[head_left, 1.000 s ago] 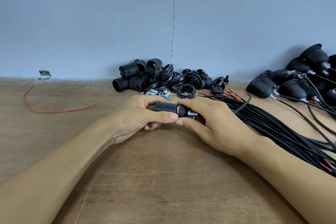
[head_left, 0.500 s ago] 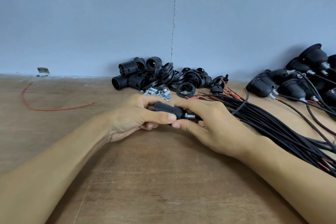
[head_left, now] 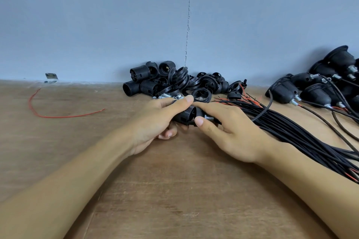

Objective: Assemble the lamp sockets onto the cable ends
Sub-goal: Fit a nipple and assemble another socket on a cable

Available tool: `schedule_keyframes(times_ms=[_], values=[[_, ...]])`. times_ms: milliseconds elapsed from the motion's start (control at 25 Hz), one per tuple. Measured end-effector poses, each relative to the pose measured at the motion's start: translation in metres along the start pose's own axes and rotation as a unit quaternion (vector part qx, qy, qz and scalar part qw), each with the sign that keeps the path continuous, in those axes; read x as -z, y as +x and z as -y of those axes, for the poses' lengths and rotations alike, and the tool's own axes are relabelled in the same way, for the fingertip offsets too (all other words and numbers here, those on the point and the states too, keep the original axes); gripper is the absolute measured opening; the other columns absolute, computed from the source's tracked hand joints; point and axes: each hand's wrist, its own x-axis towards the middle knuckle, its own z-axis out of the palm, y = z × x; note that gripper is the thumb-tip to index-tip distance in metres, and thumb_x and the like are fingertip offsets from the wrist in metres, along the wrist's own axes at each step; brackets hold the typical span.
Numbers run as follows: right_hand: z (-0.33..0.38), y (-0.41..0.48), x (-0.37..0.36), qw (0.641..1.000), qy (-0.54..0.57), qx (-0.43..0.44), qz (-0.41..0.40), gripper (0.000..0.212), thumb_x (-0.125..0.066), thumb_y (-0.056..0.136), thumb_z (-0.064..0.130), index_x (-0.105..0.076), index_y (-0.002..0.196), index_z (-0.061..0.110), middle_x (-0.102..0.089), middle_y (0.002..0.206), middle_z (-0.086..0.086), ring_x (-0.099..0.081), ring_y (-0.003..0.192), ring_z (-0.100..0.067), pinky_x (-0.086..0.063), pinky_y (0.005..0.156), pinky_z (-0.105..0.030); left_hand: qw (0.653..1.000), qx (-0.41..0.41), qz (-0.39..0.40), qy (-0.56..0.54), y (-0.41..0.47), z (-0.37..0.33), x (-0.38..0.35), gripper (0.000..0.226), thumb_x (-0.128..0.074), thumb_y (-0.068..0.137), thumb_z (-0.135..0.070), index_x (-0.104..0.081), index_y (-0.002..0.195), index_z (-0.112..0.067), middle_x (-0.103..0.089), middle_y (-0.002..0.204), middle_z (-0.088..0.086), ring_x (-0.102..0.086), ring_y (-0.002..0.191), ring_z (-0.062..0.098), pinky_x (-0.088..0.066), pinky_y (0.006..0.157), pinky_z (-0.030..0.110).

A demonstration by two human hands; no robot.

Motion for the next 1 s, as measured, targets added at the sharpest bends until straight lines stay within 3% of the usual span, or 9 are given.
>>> schedule_keyframes(times_ms=[80, 200, 280, 400, 480, 640, 880, 1000], values=[[0.001, 0.001, 0.001, 0.999, 0.033, -0.011, 0.028, 0.038, -0.043, 0.103, 0.032, -0.056, 0.135, 0.017, -0.068, 0.108, 0.002, -0.061, 0.099, -0.016, -0.046, 0.090, -0.036, 1.000, 0.001, -0.024, 0.016, 0.001, 0.002, -0.003, 0.036, -0.060, 0.092, -0.060, -0.074, 0.090, -0.027, -0.067, 0.066, 0.003, -0.038, 0.041, 0.012, -0.028, 0.039, 0.016], [0.000, 0.002, 0.000, 0.997, 0.063, -0.023, 0.040, 0.033, -0.046, 0.105, 0.027, -0.057, 0.134, 0.017, -0.065, 0.096, 0.012, -0.057, 0.084, -0.007, -0.046, 0.078, -0.026, 0.998, -0.004, -0.053, 0.034, 0.004, 0.006, -0.005, 0.041, -0.053, 0.097, -0.060, -0.069, 0.090, -0.023, -0.060, 0.060, -0.002, -0.035, 0.038, 0.011, -0.027, 0.038, 0.016], [0.002, 0.002, -0.001, 0.997, 0.070, -0.029, 0.025, 0.023, -0.050, 0.104, 0.029, -0.061, 0.124, 0.032, -0.062, 0.086, 0.019, -0.057, 0.076, -0.004, -0.044, 0.072, -0.018, 0.997, -0.007, -0.066, 0.034, 0.005, 0.007, -0.008, 0.043, -0.052, 0.099, -0.058, -0.067, 0.086, -0.020, -0.057, 0.056, -0.003, -0.033, 0.036, 0.010, -0.026, 0.037, 0.017], [0.008, 0.002, -0.002, 0.995, 0.084, -0.042, 0.014, 0.019, -0.051, 0.101, 0.035, -0.053, 0.108, 0.052, -0.066, 0.078, 0.006, -0.064, 0.066, -0.009, -0.046, 0.066, -0.019, 0.995, -0.012, -0.094, 0.029, 0.006, 0.008, -0.011, 0.041, -0.052, 0.100, -0.054, -0.064, 0.083, -0.019, -0.053, 0.053, -0.003, -0.033, 0.036, 0.009, -0.025, 0.038, 0.019], [0.008, 0.001, -0.004, 0.994, 0.094, -0.052, 0.009, 0.016, -0.052, 0.101, 0.035, -0.055, 0.108, 0.050, -0.068, 0.077, 0.004, -0.068, 0.067, -0.009, -0.046, 0.067, -0.017, 0.993, -0.022, -0.108, 0.035, 0.006, 0.009, -0.013, 0.040, -0.053, 0.100, -0.053, -0.062, 0.084, -0.017, -0.050, 0.051, -0.004, -0.033, 0.036, 0.008, -0.025, 0.038, 0.019], [0.006, 0.001, -0.009, 0.990, 0.121, -0.079, 0.001, 0.019, -0.053, 0.101, 0.035, -0.062, 0.115, 0.029, -0.073, 0.076, 0.000, -0.070, 0.077, -0.012, -0.052, 0.080, -0.032, 0.991, -0.054, -0.121, 0.024, 0.005, 0.011, -0.015, 0.040, -0.054, 0.100, -0.050, -0.058, 0.085, -0.013, -0.042, 0.054, -0.006, -0.032, 0.037, 0.008, -0.025, 0.040, 0.021], [0.008, -0.002, -0.011, 0.991, 0.108, -0.078, -0.023, 0.019, -0.054, 0.100, 0.036, -0.062, 0.116, 0.031, -0.073, 0.071, 0.008, -0.068, 0.079, -0.005, -0.040, 0.069, -0.011, 0.982, -0.084, -0.169, 0.025, 0.002, 0.013, -0.022, 0.047, -0.054, 0.091, -0.056, -0.057, 0.079, -0.011, -0.045, 0.057, -0.008, -0.036, 0.041, 0.006, -0.025, 0.052, 0.031], [0.009, -0.002, -0.013, 0.991, 0.099, -0.085, -0.029, 0.020, -0.054, 0.100, 0.036, -0.061, 0.118, 0.033, -0.073, 0.072, 0.009, -0.067, 0.079, -0.005, -0.040, 0.069, -0.013, 0.980, -0.094, -0.176, 0.019, 0.001, 0.013, -0.023, 0.043, -0.055, 0.096, -0.051, -0.052, 0.074, -0.014, -0.043, 0.059, -0.004, -0.035, 0.042, 0.007, -0.026, 0.052, 0.029]])
